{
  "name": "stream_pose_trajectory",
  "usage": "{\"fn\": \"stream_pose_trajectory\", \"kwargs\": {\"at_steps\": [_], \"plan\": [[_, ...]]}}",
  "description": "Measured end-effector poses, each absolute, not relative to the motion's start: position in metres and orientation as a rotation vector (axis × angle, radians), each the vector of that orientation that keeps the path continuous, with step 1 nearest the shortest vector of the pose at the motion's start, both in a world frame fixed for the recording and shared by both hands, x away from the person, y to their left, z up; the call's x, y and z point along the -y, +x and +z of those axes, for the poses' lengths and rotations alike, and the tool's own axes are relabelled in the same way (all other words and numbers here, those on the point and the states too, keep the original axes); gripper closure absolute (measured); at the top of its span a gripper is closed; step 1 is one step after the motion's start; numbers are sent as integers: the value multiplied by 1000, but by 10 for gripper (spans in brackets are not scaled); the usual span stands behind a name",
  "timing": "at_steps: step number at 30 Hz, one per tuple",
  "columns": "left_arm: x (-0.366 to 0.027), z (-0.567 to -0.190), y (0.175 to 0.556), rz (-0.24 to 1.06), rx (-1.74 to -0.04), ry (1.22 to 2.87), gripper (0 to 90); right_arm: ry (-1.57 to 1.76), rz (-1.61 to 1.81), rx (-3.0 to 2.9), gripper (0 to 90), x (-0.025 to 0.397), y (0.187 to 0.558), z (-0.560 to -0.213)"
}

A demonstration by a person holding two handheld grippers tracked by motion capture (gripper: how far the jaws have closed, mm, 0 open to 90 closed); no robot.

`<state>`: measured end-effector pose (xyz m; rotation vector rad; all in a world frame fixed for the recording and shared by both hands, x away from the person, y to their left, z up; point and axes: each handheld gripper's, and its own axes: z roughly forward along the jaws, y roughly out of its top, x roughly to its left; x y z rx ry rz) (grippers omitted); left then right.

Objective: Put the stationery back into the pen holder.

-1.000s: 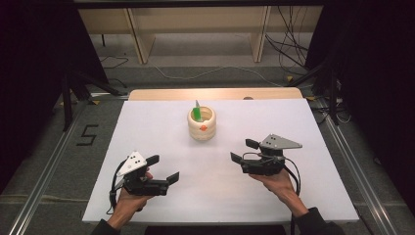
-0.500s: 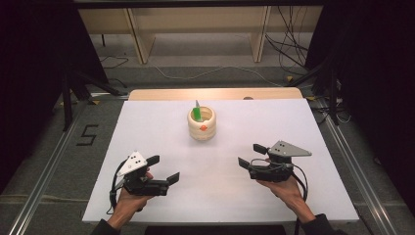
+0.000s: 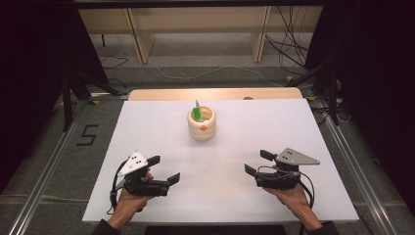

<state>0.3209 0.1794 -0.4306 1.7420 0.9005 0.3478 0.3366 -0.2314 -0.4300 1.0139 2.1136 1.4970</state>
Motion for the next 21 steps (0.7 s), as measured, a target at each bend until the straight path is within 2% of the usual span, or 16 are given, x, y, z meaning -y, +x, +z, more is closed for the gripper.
{"fn": "stream_pose_trajectory", "kwargs": {"at_steps": [21], "plan": [[-179,-430,321,347,-898,1741,18,1052,1456,-2108,195,244,324,-439]]}}
